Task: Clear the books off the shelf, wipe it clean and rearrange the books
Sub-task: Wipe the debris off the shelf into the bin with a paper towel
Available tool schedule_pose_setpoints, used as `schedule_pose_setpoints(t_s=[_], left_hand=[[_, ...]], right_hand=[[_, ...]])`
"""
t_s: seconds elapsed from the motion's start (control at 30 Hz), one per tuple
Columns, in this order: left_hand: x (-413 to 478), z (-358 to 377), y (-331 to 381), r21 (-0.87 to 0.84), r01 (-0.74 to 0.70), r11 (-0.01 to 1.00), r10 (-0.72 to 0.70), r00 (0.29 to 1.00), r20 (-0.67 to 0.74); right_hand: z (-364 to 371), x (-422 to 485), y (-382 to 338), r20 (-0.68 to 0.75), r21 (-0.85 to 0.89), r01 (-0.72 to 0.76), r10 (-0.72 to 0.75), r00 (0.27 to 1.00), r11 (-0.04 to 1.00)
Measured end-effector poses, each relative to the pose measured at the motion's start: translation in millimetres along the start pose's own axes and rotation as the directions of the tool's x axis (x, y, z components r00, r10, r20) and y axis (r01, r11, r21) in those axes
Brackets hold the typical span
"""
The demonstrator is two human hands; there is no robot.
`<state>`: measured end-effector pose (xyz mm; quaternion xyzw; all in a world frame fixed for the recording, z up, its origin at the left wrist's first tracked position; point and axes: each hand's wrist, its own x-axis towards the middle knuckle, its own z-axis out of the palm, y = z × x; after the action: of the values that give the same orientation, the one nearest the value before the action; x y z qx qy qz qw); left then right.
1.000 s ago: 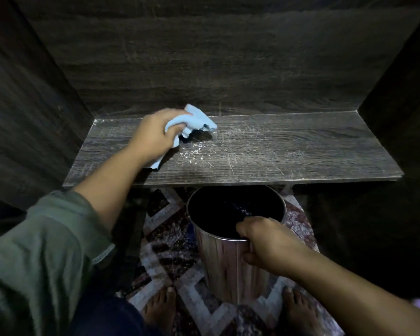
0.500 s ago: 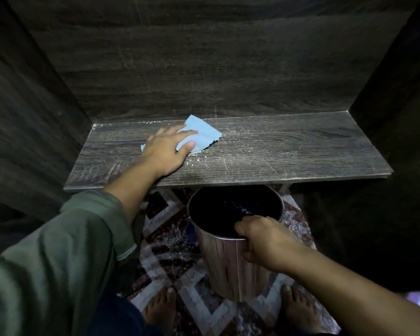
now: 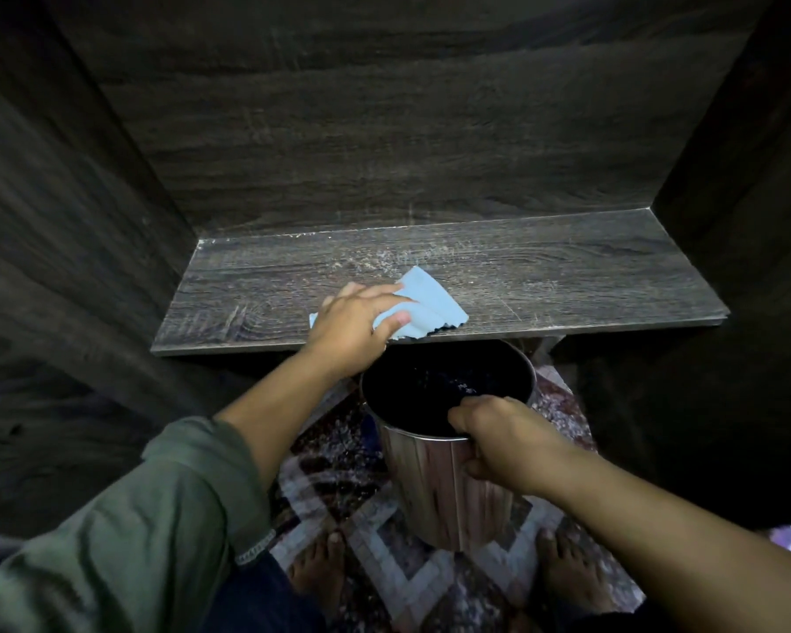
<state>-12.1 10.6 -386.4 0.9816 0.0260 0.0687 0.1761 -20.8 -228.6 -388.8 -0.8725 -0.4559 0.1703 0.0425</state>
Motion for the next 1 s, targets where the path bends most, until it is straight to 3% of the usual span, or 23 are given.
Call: schedule_pose_setpoints(t_s=[0.23, 0.3, 0.43, 0.5, 0.57, 0.67, 0.83, 1.0], left_hand=[[-28.0, 2.7, 18.8, -0.102, -0.161, 0.982, 0.161, 0.987, 0.000], [-24.7, -3.2, 18.9, -0.100, -0.177, 0.979, 0.167, 0.981, -0.104], [4.9, -25.6, 11.9, -0.046, -0.039, 0.998, 0.017, 0.917, -0.399], [24.4, -34.1, 8.0, 0.015, 0.071, 0.997, -0.062, 0.937, -0.344], [38.7, -31.6, 1.8, 0.105, 0.226, 0.968, -0.205, 0.962, -0.178], [45.1, -18.4, -6.9, 0.138, 0.355, 0.925, -0.362, 0.932, 0.028], [43.1, -7.2, -1.1, 0.186, 0.210, 0.960, -0.211, 0.977, -0.013], [27.4, -3.1, -6.7, 0.089, -0.025, 0.996, 0.015, 0.994, 0.112]], right_hand=[[-0.9, -5.2, -3.6, 0.040, -0.025, 0.020, -0.019, 0.999, 0.999], [-1.6, -6.4, -4.0, 0.031, -0.026, 0.028, -0.027, 0.999, 0.999], [-4.4, -7.9, -2.6, 0.022, -0.028, 0.020, -0.020, 1.000, 0.999], [-6.2, -7.7, -0.7, 0.010, -0.021, 0.017, -0.017, 1.000, 1.000], [-7.5, -7.5, 1.9, 0.000, -0.010, 0.012, -0.012, 1.000, 1.000], [-9.7, -7.7, 5.4, -0.018, -0.002, 0.004, -0.004, 1.000, 1.000], [-10.5, -8.9, 9.7, -0.016, 0.024, -0.009, 0.009, 1.000, 1.000], [-10.0, -11.9, 9.0, -0.004, 0.041, -0.008, 0.008, 1.000, 0.999]])
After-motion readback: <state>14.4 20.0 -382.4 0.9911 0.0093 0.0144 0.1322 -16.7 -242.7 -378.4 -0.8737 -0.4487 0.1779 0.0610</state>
